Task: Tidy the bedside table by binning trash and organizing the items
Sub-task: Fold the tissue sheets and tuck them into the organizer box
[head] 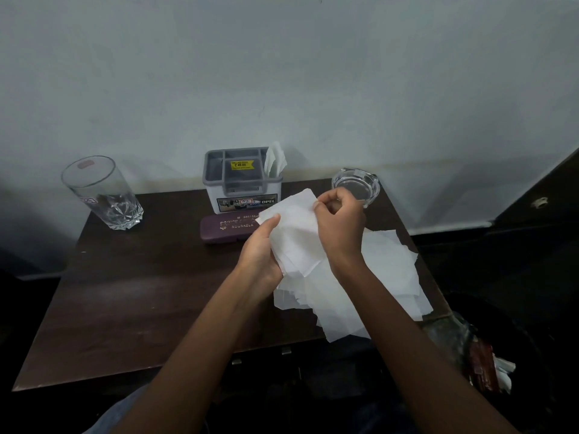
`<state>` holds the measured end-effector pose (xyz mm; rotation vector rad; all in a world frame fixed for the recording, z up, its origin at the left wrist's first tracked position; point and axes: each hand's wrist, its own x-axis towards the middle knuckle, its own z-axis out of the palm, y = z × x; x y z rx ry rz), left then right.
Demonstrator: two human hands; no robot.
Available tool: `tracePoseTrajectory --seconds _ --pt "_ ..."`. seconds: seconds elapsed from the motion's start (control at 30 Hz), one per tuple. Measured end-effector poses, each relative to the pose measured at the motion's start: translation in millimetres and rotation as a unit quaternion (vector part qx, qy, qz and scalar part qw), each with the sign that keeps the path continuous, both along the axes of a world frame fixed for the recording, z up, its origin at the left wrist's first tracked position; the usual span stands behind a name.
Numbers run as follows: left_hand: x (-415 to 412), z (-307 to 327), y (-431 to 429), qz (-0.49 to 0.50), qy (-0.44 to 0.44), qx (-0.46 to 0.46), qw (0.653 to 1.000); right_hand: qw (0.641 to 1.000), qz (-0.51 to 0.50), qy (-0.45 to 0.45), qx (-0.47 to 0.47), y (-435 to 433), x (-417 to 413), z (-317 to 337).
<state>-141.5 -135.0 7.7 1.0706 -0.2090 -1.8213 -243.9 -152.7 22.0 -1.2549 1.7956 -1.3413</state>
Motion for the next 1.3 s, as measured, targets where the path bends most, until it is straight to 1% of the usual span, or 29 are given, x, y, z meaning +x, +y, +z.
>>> tracePoseTrajectory --seconds 0.1,0.2,0.3,0.37,0.43,0.47,0.53,0.6,0.63,0.7,0.77,0.8,0.87,0.93,1.0,1.07,1.17,1.3 --pt "-1 0 0 0.007 -0.015 0.014 1.000 1.000 -0.015 -0.024 0.002 -2 0 -2" --pt "-2 2 0 0.021 -0.019 0.015 0.999 0.999 -0.009 -0.044 0.016 -2 -2 -3" --pt "-1 3 0 0.021 -0.024 0.006 0.999 0.997 0.057 -0.024 0.044 -4 -9 -1" --pt "0 1 -1 0.016 -0.028 0.004 0.999 0.992 0.095 -0.029 0.073 -11 -23 2" --pt "3 -1 -2 0.013 -0.026 0.007 1.000 0.991 0.082 -0.043 0.097 -21 -48 0" --pt "4 -1 -2 0.011 -0.025 0.009 1.000 0.994 0.055 -0.023 0.097 -26 -64 -4" --pt "7 -3 -3 0.008 -0.032 0.014 0.999 0.989 0.002 0.099 0.108 -33 -100 -20" --pt "9 -4 -3 0.006 -0.042 0.016 0.999 0.960 0.003 0.220 0.174 -32 -125 -38" --pt "9 -4 -2 0.005 -0.046 0.017 0.999 0.942 0.019 0.263 0.207 -30 -132 -47" --pt "8 -3 -2 0.005 -0.051 0.022 0.998 0.921 0.035 0.304 0.240 -23 -137 -57" --pt "7 -2 -2 0.005 -0.054 0.030 0.998 0.917 0.022 0.330 0.222 -21 -135 -57" --pt "7 -2 -1 0.004 -0.057 0.034 0.998 0.919 0.015 0.329 0.214 -21 -134 -56" --pt "7 -2 -1 0.001 -0.064 0.038 0.997 0.928 0.013 0.305 0.212 -24 -134 -55" --pt "8 -1 -1 0.002 -0.070 0.036 0.997 0.954 0.000 0.221 0.204 -28 -140 -50" --pt "9 1 0 0.006 -0.074 0.029 0.997 0.977 -0.022 0.130 0.169 -28 -144 -39" --pt "8 2 0 0.012 -0.080 0.028 0.996 0.991 -0.019 0.060 0.116 -26 -143 -24" --pt "6 4 1 0.014 -0.093 0.030 0.995 0.999 0.007 -0.011 0.051 -23 -131 -2" --pt "6 5 1 0.014 -0.106 0.033 0.994 0.997 0.057 -0.055 0.020 -23 -114 16"
